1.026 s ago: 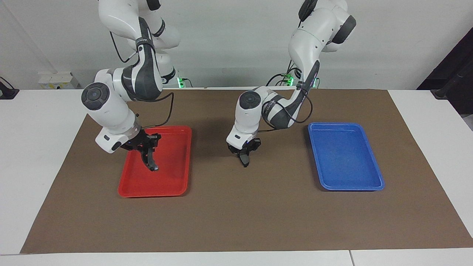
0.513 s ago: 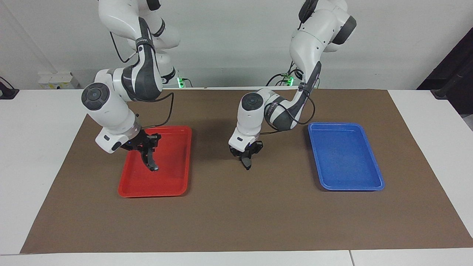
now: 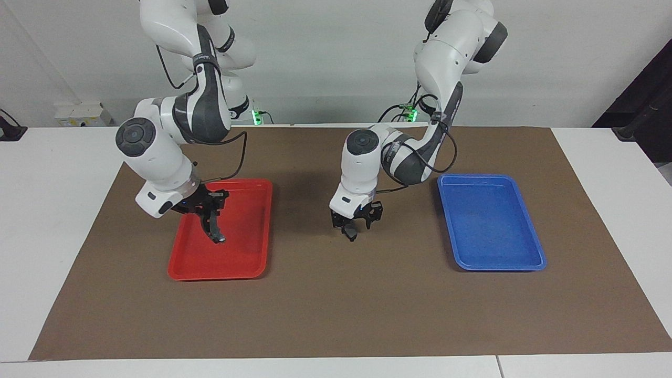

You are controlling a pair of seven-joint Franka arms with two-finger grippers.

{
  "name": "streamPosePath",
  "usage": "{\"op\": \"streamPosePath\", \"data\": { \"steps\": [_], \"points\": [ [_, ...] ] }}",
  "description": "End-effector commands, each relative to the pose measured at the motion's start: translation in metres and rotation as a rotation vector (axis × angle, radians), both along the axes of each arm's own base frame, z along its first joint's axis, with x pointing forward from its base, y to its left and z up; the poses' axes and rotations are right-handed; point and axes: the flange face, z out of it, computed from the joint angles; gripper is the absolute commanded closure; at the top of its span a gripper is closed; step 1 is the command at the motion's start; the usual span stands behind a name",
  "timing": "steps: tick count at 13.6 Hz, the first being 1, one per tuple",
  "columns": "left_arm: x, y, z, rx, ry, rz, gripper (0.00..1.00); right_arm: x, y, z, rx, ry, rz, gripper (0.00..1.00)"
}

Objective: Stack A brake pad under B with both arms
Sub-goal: 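Lift the grey pad with the left gripper and carry it between the trays, then lower the grey pad onto the table and open the left gripper, then lift the silver pad with the right gripper while the left gripper withdraws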

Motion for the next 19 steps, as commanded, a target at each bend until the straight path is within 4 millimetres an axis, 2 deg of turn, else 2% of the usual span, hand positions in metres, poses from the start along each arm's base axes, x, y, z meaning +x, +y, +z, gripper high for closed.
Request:
{"op": "streamPosePath", "data": {
  "steps": [1,2,5,7,11,12,14,15,16,17,19],
  "points": [
    [0.008,0.022,0.035,0.065,0.010,-0.033,0.01,0.000,0.006,0.008,0.019,-0.001,0.027,1.00],
    [0.008,0.034,0.052,0.070,0.038,-0.034,0.01,0.002,0.015,0.014,0.022,-0.014,0.039,1.00],
    [0.006,0.082,0.109,0.116,0.120,-0.123,0.01,0.002,0.072,0.029,0.025,-0.037,0.052,1.00],
    [0.008,0.134,0.152,0.110,0.165,-0.161,0.00,-0.002,0.116,0.032,0.020,-0.058,0.019,1.00],
    [0.007,0.248,0.225,0.052,0.189,-0.144,0.00,-0.009,0.212,0.016,0.014,-0.045,-0.041,1.00],
    [0.006,0.277,0.235,0.038,0.204,-0.152,0.00,-0.012,0.240,0.010,0.004,-0.043,-0.054,1.00],
    [0.004,0.326,0.251,-0.004,0.200,-0.187,0.00,-0.016,0.297,-0.018,-0.012,-0.043,-0.079,1.00],
    [0.001,0.344,0.256,-0.031,0.184,-0.187,0.00,-0.017,0.314,-0.031,-0.004,-0.062,-0.089,1.00],
    [-0.001,0.354,0.258,-0.045,0.155,-0.185,0.00,-0.015,0.323,-0.039,0.011,-0.093,-0.089,1.00],
    [-0.005,0.355,0.254,-0.046,0.141,-0.186,0.00,-0.018,0.333,-0.044,0.030,-0.118,-0.079,1.00],
    [-0.009,0.356,0.250,-0.046,0.130,-0.184,0.00,-0.027,0.341,-0.059,0.030,-0.119,-0.063,1.00]
  ]
}}
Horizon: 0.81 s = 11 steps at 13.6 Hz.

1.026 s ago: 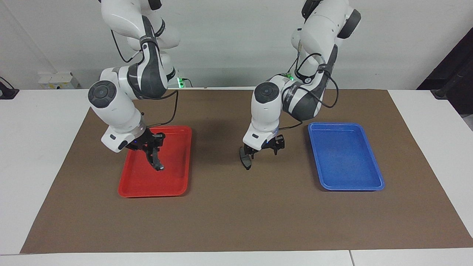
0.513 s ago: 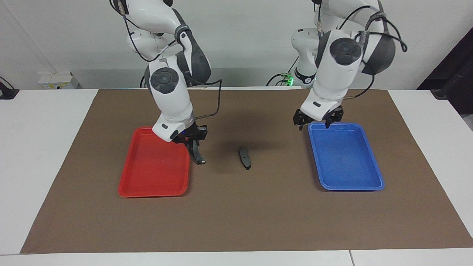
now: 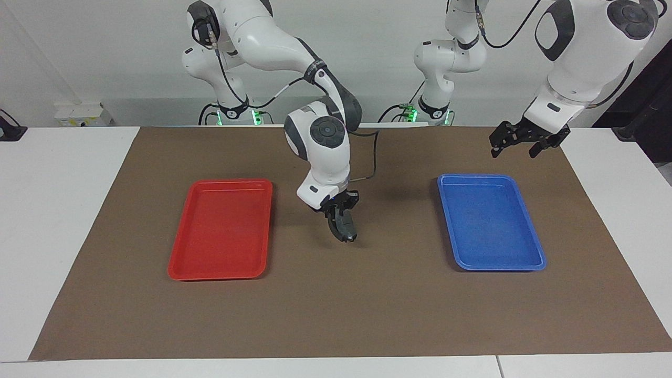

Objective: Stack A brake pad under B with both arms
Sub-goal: 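Carry the silver pad with the right gripper over the grey pad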

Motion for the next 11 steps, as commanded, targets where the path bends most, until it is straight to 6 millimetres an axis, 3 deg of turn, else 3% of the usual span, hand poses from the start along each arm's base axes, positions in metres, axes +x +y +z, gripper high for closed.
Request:
{"op": "streamPosePath", "data": {
  "steps": [1,3,11],
  "points": [
    [-0.012,-0.003,-0.007,-0.019,-0.017,-0.013,0.00,-0.002,0.002,-0.004,0.020,-0.008,-0.003,1.00],
    [-0.010,-0.001,-0.010,-0.018,-0.009,-0.008,0.00,-0.006,0.000,-0.020,0.024,-0.016,-0.003,1.00],
    [-0.007,0.004,-0.015,-0.017,-0.002,0.001,0.00,-0.011,0.004,-0.039,0.052,0.002,0.058,1.00]
  ]
}}
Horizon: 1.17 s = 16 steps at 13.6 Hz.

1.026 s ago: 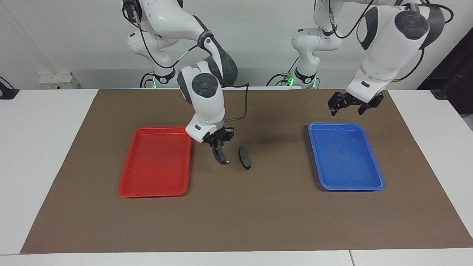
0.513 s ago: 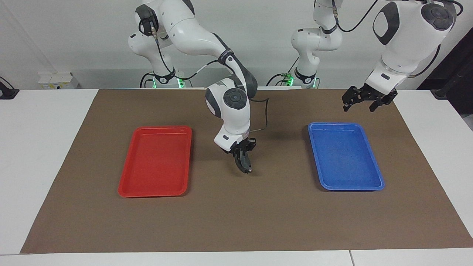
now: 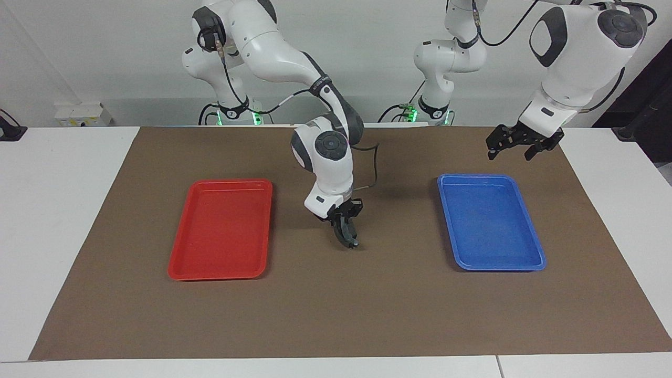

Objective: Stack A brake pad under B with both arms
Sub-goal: 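Carry the silver pad with the right gripper over the grey pad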

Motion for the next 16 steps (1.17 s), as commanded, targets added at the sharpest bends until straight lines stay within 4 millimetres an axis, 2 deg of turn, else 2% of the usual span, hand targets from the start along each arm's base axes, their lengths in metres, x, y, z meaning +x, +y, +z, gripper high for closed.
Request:
{"op": "streamPosePath", "data": {
  "steps": [1,10,16],
  "points": [
    [-0.004,0.005,-0.001,-0.017,-0.013,0.003,0.00,-0.005,-0.001,-0.006,0.021,0.005,0.036,1.00],
    [-0.003,0.006,-0.002,-0.017,-0.011,0.008,0.00,-0.013,0.006,-0.010,0.029,0.006,0.097,1.00],
    [-0.003,0.006,-0.002,-0.017,-0.011,0.008,0.00,-0.016,0.003,-0.017,0.029,0.001,0.095,0.97]
  ]
}}
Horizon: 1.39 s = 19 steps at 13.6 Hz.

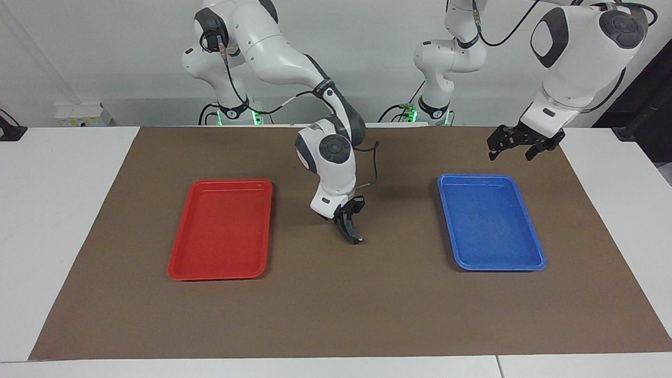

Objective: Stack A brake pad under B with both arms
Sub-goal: 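Carry the silver pad with the right gripper over the grey pad, then lower the silver pad onto the grey pad, open and withdraw the right gripper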

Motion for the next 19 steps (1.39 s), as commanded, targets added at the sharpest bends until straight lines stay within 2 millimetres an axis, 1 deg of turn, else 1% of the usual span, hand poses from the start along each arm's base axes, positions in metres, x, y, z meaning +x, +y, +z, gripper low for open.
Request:
{"op": "streamPosePath", "data": {
  "steps": [1,5,6,7,8,9,10,11,13,14,16,17,19],
  "points": [
    [-0.004,0.003,-0.001,-0.017,-0.013,0.003,0.00,-0.005,-0.003,0.003,0.026,-0.006,0.012,0.97],
    [-0.004,0.003,-0.001,-0.017,-0.013,0.004,0.00,-0.011,0.006,0.002,0.026,-0.004,0.025,0.94],
    [-0.004,0.002,-0.001,-0.017,-0.013,0.003,0.00,-0.012,0.005,0.002,0.025,-0.003,0.025,0.92],
    [-0.003,0.004,-0.001,-0.017,-0.013,0.006,0.00,-0.013,0.004,0.000,0.022,0.001,0.024,0.83],
    [-0.003,0.004,-0.001,-0.017,-0.014,0.004,0.00,-0.014,0.004,-0.001,0.020,0.005,0.024,0.71],
    [-0.003,0.003,-0.001,-0.019,-0.016,0.003,0.00,-0.014,0.004,-0.001,0.019,0.006,0.024,0.53],
    [-0.003,0.003,-0.001,-0.019,-0.016,0.003,0.00,-0.015,0.004,-0.001,0.018,0.008,0.022,0.13],
    [-0.003,0.003,-0.001,-0.019,-0.016,0.003,0.00,-0.014,0.004,0.000,0.017,0.007,0.022,0.00],
    [-0.003,0.003,-0.001,-0.019,-0.016,0.003,0.00,-0.014,0.004,0.006,0.020,0.004,0.020,0.00],
    [-0.003,0.003,-0.001,-0.019,-0.016,0.003,0.00,-0.012,0.001,0.013,0.023,0.002,0.015,0.00],
    [-0.003,0.003,-0.001,-0.019,-0.016,0.003,0.01,-0.009,-0.007,0.034,0.024,0.001,0.004,0.00],
    [-0.003,0.003,-0.001,-0.019,-0.016,0.003,0.00,-0.006,-0.016,0.051,0.029,-0.006,-0.006,0.00],
    [-0.003,0.003,-0.001,-0.019,-0.016,0.003,0.00,0.004,-0.048,0.079,0.016,0.002,-0.043,0.00]
  ]
}}
